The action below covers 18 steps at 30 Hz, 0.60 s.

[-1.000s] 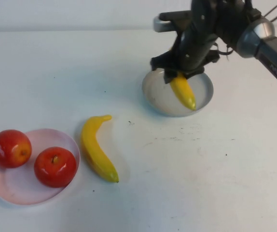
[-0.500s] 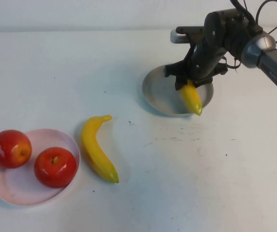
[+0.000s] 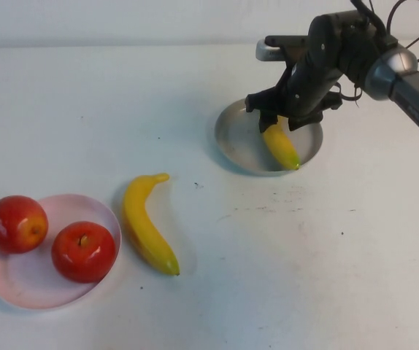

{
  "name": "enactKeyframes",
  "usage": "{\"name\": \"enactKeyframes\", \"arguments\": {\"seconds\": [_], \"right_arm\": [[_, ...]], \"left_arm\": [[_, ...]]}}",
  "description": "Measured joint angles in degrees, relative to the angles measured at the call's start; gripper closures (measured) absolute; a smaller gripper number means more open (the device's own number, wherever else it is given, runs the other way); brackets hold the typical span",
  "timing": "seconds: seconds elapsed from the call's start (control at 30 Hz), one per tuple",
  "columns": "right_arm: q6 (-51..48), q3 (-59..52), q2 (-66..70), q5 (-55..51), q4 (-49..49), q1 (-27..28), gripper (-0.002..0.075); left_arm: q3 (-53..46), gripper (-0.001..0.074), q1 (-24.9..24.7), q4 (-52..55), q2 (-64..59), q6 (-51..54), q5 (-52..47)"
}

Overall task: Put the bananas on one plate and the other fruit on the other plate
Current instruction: Put another type of fruit in the right plate

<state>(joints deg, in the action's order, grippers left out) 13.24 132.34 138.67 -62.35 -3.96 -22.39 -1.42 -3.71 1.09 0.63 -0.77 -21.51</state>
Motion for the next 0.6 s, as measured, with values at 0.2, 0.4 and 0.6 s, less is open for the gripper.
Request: {"name": "enactKeyframes", "arguments": {"seconds": [0.2,0.4,0.6], "right_arm": [[-4.43,3.01,-4.12,-7.54,-1.57,-4.28,0.0341],[-10.10,3.50,-5.45,-8.50,-5.85,-11.94,0.0349],[-11.48,2.87,-5.45,-8.74,-6.45,-19.92,0.0349]], "left_arm": [[0.00,0.0733,0.00,0.00,0.00,0.03,0.00],[0.00,0.0733,0.00,0.00,0.00,0.03,0.00],[0.00,0.0733,0.00,0.00,0.00,0.03,0.00]]}}
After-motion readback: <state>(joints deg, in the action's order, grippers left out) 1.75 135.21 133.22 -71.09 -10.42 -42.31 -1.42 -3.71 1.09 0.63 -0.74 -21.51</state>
